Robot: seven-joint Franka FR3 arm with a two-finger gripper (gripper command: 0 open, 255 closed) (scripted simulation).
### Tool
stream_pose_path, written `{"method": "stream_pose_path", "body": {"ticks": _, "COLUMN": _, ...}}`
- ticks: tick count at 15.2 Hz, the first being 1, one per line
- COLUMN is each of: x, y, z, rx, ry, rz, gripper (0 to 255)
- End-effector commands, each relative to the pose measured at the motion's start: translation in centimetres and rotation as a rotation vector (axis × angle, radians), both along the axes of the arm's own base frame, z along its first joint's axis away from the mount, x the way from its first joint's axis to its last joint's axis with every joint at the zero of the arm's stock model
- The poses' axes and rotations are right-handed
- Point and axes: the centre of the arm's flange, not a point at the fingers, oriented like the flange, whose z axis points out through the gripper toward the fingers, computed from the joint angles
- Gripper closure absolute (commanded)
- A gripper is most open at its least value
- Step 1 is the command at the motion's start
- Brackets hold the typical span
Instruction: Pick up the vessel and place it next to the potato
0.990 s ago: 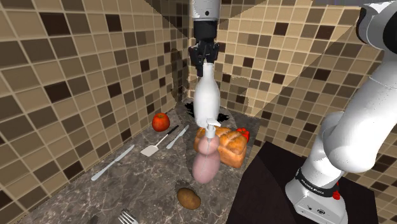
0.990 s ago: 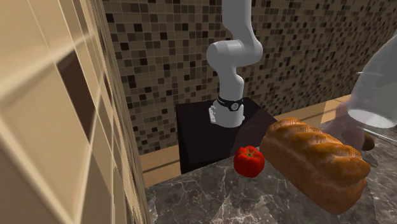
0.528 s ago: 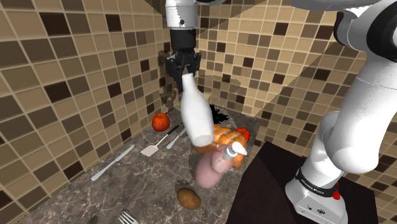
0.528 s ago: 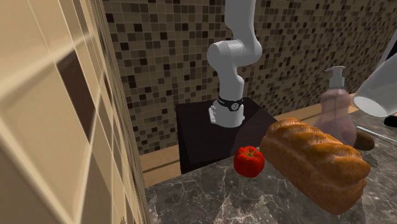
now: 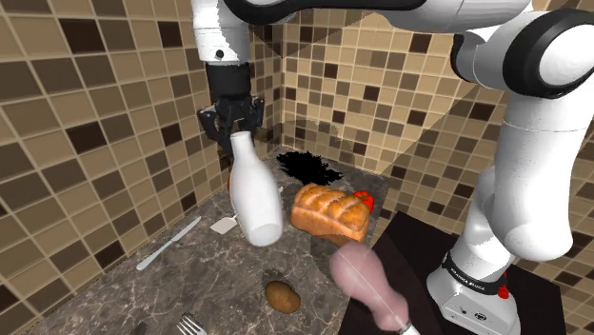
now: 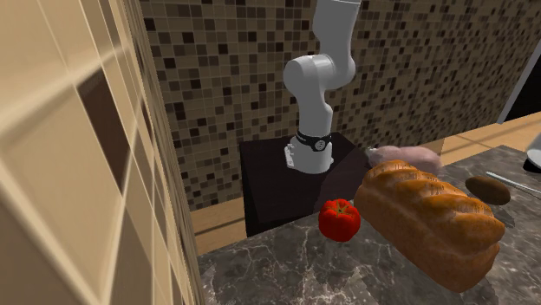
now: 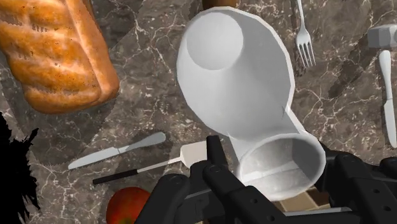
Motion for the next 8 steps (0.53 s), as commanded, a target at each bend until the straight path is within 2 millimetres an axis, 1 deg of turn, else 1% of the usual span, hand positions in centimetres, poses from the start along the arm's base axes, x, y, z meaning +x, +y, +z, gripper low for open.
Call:
{"method": "stream_pose_path", "body": {"ticks": 1, "x": 0.5, "y": 2.6, "z": -0.8, "rx": 0.001, "ry": 0.0, "rz": -0.001, "gripper": 255}}
{"method": "stream_pose_path", "body": {"ticks": 4, "x": 1.2, "y": 6.4, "z": -1.9, "rx": 0.001, "ry": 0.0, "rz": -0.001, "gripper": 255}}
{"method": "stream_pose_path", "body": {"ticks": 5, "x": 1.4, "y": 8.1, "z": -2.4, "rx": 0.001, "ry": 0.0, "rz": -0.001, "gripper": 255}}
{"method": "stream_pose_path", "body": {"ticks": 8, "x": 1.4, "y": 8.1, "z": -4.0, "rx": 0.001, "ry": 0.0, "rz": -0.001, "gripper": 255}}
